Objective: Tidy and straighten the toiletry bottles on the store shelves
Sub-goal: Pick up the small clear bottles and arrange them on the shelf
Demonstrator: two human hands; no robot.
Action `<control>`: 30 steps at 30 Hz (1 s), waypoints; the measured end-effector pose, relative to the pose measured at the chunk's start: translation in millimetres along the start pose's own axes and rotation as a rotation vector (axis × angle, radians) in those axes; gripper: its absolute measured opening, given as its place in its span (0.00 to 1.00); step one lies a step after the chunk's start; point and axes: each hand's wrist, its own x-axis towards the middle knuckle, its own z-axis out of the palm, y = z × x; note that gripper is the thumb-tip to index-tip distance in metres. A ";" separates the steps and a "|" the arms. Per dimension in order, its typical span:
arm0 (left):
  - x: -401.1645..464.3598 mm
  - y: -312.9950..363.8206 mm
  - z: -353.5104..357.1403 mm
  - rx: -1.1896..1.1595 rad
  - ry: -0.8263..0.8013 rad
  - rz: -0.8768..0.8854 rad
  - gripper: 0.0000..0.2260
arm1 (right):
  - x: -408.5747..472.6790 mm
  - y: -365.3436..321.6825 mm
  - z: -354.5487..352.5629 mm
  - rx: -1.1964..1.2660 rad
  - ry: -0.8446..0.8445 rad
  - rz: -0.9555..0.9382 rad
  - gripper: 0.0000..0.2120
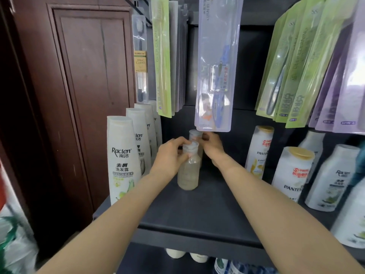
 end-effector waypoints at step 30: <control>-69.5 55.9 -4.7 0.023 -0.153 0.115 0.10 | -160.2 -37.6 -63.9 0.146 0.155 0.033 0.11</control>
